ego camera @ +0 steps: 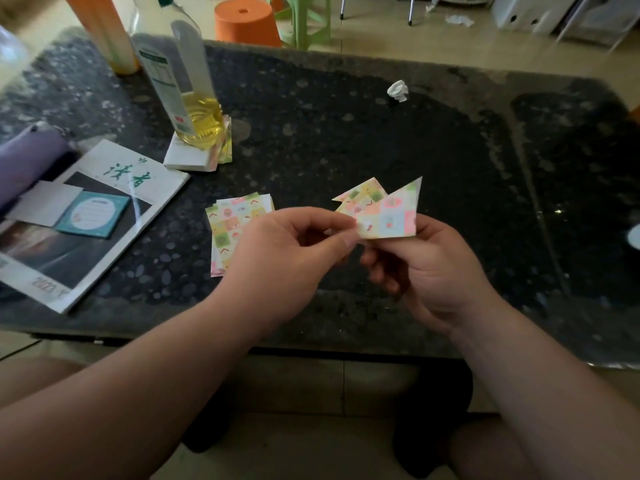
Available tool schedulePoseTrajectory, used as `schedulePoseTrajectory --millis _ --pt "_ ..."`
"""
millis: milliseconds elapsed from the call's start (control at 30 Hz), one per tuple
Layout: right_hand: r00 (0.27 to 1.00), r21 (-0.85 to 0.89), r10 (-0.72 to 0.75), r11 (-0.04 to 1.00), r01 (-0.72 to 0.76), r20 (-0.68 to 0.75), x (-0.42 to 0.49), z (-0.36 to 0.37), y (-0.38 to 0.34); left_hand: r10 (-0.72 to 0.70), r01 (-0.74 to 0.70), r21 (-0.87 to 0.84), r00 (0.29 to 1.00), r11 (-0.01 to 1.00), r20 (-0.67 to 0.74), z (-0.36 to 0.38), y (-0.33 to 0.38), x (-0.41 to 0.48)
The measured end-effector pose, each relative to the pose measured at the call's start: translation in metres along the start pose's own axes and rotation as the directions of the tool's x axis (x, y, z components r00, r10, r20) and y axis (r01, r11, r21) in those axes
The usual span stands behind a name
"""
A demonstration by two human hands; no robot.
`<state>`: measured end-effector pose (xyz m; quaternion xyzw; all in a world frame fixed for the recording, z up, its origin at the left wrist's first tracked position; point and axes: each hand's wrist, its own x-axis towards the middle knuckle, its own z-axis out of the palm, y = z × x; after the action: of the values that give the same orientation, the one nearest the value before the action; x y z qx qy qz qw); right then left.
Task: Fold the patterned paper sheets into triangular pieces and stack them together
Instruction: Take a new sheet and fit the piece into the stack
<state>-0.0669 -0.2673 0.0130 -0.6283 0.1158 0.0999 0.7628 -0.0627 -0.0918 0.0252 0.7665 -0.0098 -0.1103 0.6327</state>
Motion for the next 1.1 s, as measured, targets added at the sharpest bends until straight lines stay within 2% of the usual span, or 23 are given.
schedulePoseTrajectory --millis 200,333,433,533,667,833,900,1000,1100 --pt "0.999 -0.035 -0.014 0.999 0.016 0.035 0.000 -0.003 -0.003 -0.015 0.014 -0.057 1.000 0.998 -0.025 0.005 0.003 0.000" --pt "0.994 -0.111 0.005 0.994 0.008 0.109 -0.001 -0.009 -0.008 -0.176 0.200 -0.235 0.977 0.951 0.120 0.002 0.010 0.005" --pt "0.989 -0.190 0.024 0.982 0.004 0.145 0.000 -0.014 -0.008 -0.270 0.327 -0.254 0.933 0.910 0.237 -0.004 0.011 0.008" --pt "0.985 -0.212 0.038 0.977 -0.002 0.167 0.002 -0.016 -0.006 -0.319 0.395 -0.280 0.905 0.875 0.280 -0.008 0.010 0.010" --pt "0.986 -0.170 0.062 0.985 -0.036 0.154 0.003 -0.014 -0.005 -0.326 0.380 -0.269 0.918 0.885 0.223 -0.008 0.005 0.012" --pt "0.974 0.158 0.173 0.968 -0.196 0.148 0.003 -0.006 -0.007 -0.356 0.352 -0.387 0.932 0.852 0.065 -0.001 -0.004 0.016" --pt "0.970 0.203 0.177 0.957 -0.210 0.168 0.002 -0.003 -0.005 -0.383 0.359 -0.434 0.923 0.826 0.034 0.005 -0.008 0.017" --pt "0.980 0.085 0.147 0.983 -0.160 0.136 0.002 0.001 0.003 -0.427 0.381 -0.509 0.904 0.771 0.030 0.015 -0.010 0.017" --pt "0.986 -0.091 0.143 0.987 -0.135 0.089 0.001 0.007 0.013 -0.416 0.395 -0.580 0.904 0.713 0.104 0.024 -0.009 0.016"
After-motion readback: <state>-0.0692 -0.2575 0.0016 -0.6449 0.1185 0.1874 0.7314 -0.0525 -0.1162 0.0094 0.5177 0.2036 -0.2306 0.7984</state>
